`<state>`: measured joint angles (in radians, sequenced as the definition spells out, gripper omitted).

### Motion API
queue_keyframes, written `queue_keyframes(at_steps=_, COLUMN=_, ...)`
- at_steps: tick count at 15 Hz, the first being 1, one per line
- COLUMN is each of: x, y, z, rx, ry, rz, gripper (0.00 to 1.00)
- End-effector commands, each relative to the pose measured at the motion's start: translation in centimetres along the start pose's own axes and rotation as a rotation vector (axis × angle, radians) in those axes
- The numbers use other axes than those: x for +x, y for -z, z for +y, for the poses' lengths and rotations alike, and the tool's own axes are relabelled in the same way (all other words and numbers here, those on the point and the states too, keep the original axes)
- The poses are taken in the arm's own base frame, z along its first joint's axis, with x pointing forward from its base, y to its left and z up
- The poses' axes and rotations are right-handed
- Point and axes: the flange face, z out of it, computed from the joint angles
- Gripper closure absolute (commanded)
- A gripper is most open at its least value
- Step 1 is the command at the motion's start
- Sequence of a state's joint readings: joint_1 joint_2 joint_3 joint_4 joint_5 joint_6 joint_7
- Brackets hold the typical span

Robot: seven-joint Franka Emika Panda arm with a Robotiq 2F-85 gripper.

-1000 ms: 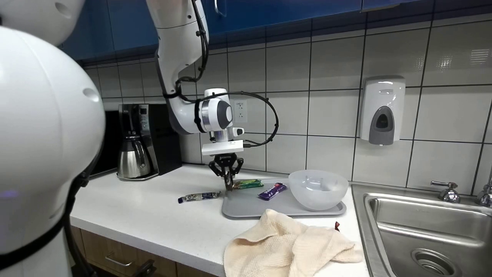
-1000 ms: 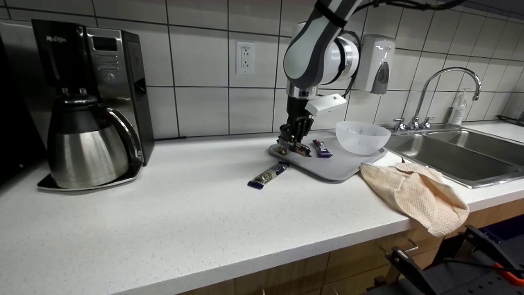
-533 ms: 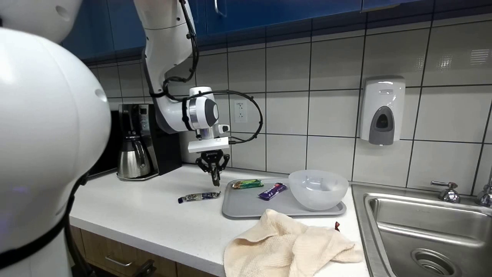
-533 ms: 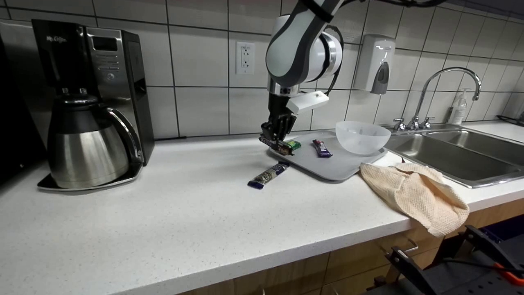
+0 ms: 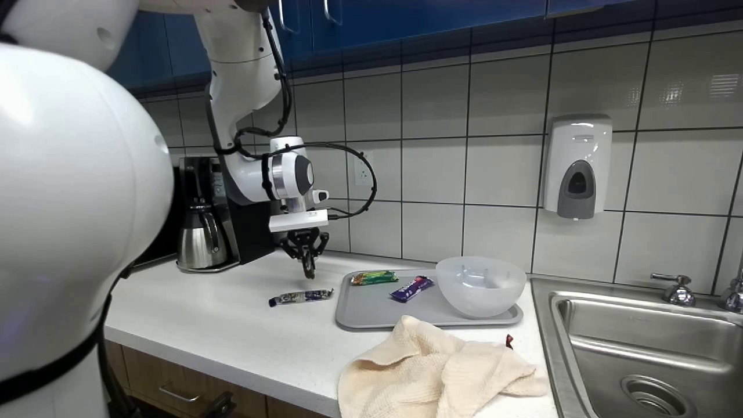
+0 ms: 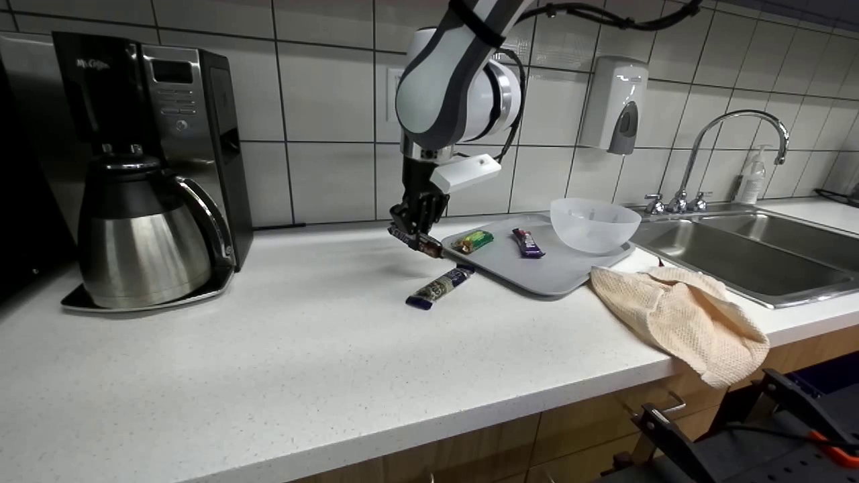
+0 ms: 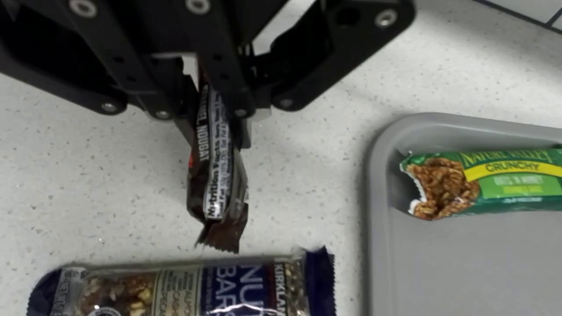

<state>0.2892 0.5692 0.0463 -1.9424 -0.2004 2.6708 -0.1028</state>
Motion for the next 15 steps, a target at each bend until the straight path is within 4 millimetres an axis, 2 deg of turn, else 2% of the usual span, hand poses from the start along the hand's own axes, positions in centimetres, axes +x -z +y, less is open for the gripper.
queue_keyframes(at_steps=1, x=2.6, y=-0.9, z=-1.4, rx=0.001, ry=0.017, rz=0.021, gripper=0.95)
queue_keyframes(at_steps=4, x=3.7, y=-1.8, z=-2.3, rx=0.009, ry=0.035, rz=0.027, gripper=0.95)
queue_keyframes(at_steps=10, x=4.3, y=-4.5, z=-2.2, rx=0.015, ry=0.044, rz=0.022, gripper=0.95)
queue_keyframes(at_steps=15, x=4.7, y=-5.0, z=-2.0, rx=0.016, ry=0.041, rz=0.024, gripper=0.95)
